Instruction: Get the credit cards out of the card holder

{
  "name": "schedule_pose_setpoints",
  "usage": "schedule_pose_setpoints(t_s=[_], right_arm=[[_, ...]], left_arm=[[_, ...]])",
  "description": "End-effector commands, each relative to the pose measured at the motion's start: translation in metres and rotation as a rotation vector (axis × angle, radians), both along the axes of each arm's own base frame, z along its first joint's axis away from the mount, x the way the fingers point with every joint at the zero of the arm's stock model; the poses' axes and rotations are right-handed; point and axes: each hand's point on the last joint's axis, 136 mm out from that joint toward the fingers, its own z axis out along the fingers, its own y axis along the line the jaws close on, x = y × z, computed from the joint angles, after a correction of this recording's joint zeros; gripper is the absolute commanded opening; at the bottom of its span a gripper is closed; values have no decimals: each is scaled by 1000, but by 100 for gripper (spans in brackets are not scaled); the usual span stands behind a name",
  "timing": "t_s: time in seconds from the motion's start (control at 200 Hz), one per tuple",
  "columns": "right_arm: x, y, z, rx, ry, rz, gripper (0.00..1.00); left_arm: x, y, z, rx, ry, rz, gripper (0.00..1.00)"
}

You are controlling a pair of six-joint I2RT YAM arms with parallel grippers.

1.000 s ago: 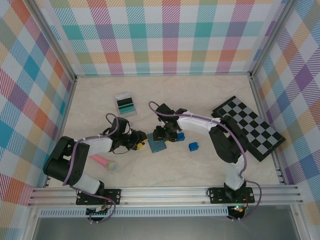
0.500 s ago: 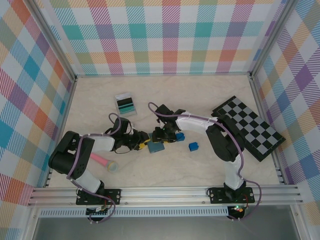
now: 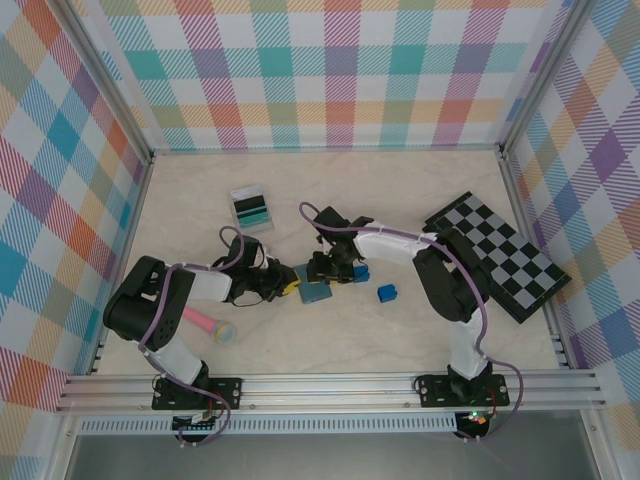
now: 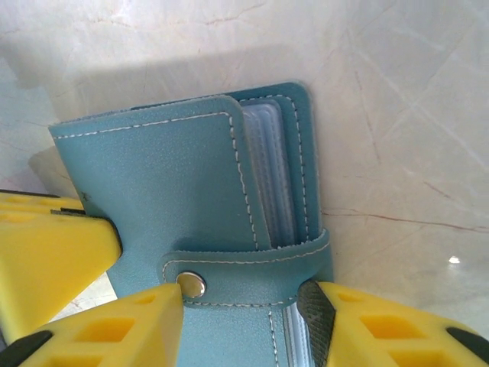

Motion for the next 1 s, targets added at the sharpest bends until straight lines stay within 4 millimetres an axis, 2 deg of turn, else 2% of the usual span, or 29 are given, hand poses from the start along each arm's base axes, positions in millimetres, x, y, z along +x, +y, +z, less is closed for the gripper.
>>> schedule_pose_setpoints(t_s=[0.0, 0.135, 0.26, 0.375, 0.605, 0.995], right_arm=[[3, -4, 19, -14, -55, -14, 48], [8, -12, 24, -98, -120, 5, 50], [5, 1, 20, -116, -122, 74, 45], [4, 11, 17, -116, -121, 108, 45], [4, 16, 1, -141, -86, 131, 45], [4, -13, -25, -339, -93, 125, 45]], left_arm=[[-3, -2, -5, 20, -14, -22, 11], [-7, -1, -8, 37, -3, -33, 8], [-7, -1, -11, 40, 5, -36, 6], [-7, 0, -12, 46, 5, -34, 5], [-7, -1, -13, 46, 10, -38, 1], [-9, 2, -16, 63, 17, -35, 0]])
